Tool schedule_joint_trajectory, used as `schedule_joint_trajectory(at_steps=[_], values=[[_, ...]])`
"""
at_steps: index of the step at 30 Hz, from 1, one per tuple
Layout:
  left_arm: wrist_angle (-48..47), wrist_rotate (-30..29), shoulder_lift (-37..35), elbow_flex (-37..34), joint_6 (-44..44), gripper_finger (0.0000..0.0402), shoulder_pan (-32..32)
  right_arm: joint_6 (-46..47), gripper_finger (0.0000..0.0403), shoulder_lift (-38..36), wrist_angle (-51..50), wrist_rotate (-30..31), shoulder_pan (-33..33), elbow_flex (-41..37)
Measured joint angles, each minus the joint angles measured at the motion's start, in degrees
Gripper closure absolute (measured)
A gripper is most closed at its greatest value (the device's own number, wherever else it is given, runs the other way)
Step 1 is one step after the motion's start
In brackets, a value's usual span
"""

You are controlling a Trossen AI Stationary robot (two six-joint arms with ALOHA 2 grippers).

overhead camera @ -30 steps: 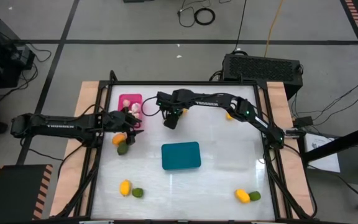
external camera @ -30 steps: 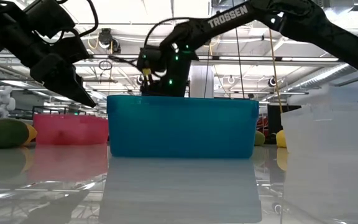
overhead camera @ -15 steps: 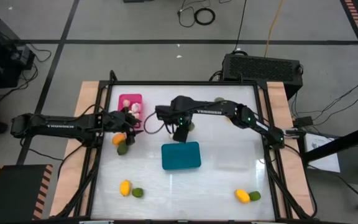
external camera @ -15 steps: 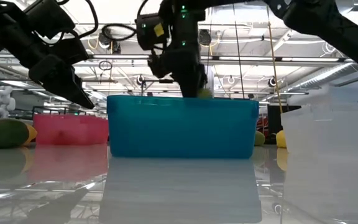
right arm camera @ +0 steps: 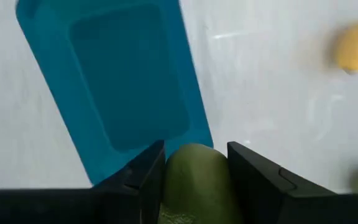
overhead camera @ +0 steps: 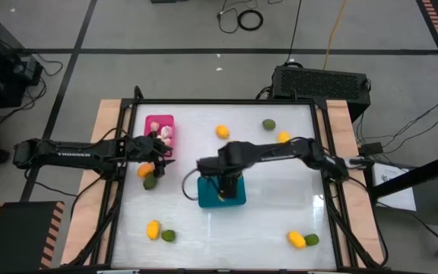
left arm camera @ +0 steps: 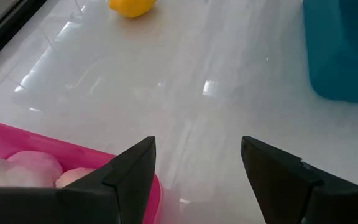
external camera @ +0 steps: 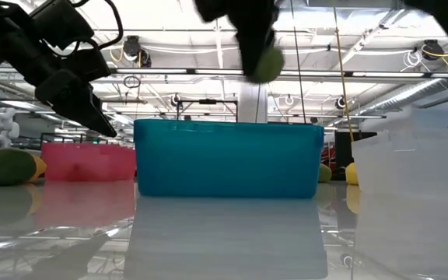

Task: Sort produce into baskets
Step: Put the green lime into the white bin

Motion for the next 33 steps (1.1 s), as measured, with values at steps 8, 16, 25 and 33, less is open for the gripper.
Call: schedule_joint_trajectory(at_steps=[8, 16, 25, 33], values=[[-0.59, -0.02, 0.0, 0.0, -0.46, 0.0158, -0.04, 20.15, 0.0246, -14.89, 0.33, 6.8, 5.21, -25.9], [0.41, -0.07, 0.0, 0.0, -1.93, 0.0158, -0.04, 37.88, 0.0245, -30.93, 13.82, 0.58, 7.19, -54.5], [1.07, -0.27, 0.0, 0.0, -3.33, 0.0158, -0.04, 48.88, 0.0228, -38.52, 19.14, -0.93, 7.65, -66.32], [2.35, -0.27, 0.0, 0.0, -3.33, 0.0158, -0.04, 48.1, 0.0161, -38.52, 19.06, -6.48, 7.16, -66.43]])
